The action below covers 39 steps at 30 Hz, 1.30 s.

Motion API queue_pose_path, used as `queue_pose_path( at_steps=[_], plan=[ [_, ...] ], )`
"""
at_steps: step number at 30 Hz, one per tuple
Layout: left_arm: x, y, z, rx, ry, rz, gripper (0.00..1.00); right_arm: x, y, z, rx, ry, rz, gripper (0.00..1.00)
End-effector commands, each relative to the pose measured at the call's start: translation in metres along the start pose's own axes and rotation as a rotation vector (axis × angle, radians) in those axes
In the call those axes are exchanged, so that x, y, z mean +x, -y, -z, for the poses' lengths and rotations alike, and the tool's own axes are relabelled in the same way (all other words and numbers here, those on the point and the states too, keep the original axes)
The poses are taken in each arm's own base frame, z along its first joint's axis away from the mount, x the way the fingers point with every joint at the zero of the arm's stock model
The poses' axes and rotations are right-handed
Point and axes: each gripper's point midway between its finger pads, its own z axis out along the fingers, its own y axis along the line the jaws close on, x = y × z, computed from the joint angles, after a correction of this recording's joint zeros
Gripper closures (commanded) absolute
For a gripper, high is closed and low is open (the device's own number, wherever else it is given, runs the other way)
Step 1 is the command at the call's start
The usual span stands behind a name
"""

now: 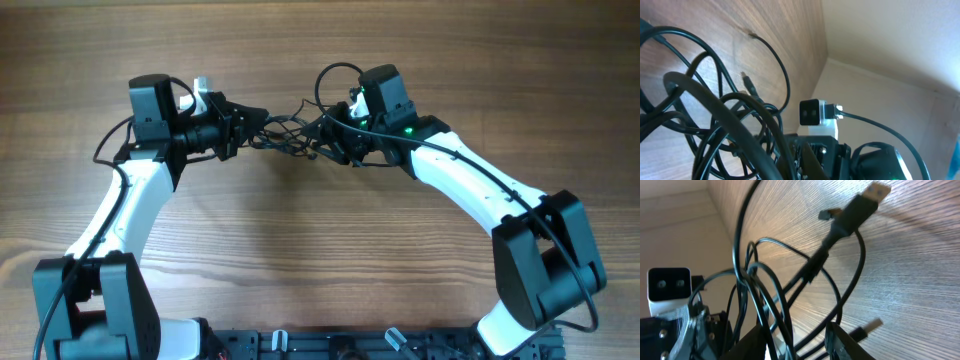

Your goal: Untangle cables

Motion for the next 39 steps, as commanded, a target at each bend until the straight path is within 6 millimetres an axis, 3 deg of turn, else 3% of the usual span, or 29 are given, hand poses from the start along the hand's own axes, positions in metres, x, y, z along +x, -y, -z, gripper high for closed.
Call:
queue_pose_path(
  at_steps=[1,5,11,16,20,26,28,31,33,39],
  plan=[
    [0.01,0.014,0.004,0.037,-0.049,0.03,0.96,-0.006,0.008,-0.005,0.022,0.025,-0.031,0.62],
    [0.008,0.011,0.0,0.018,-0.027,0.032,0.96,-0.007,0.009,-0.005,0.025,0.029,-0.018,0.96],
    [-0.031,-0.009,0.007,-0.083,0.193,0.02,0.96,-0.014,0.027,-0.004,0.107,0.072,0.078,0.96],
    [-0.047,-0.014,0.024,-0.073,0.235,0.091,0.96,-0.024,0.054,0.002,0.239,0.143,0.115,0.96],
    [-0.049,-0.016,0.037,-0.048,0.214,0.132,0.96,-0.026,0.058,0.004,0.259,0.152,0.131,0.96],
    [-0.056,-0.023,0.048,-0.051,0.233,0.165,0.96,-0.019,0.048,0.001,0.207,0.099,0.193,0.96],
    [-0.049,-0.022,0.043,-0.053,0.206,0.167,0.96,-0.007,0.025,-0.003,0.095,0.022,0.269,0.96],
    [-0.033,-0.024,0.025,-0.092,0.165,0.149,0.96,0.015,-0.025,-0.002,-0.147,-0.094,0.389,0.96],
    [-0.024,-0.023,0.015,-0.107,0.148,0.129,0.96,0.02,-0.039,0.001,-0.214,-0.118,0.428,0.96],
    [0.004,-0.012,-0.013,-0.109,0.067,0.057,0.96,0.012,-0.018,-0.003,-0.115,-0.08,0.374,0.96]
  ],
)
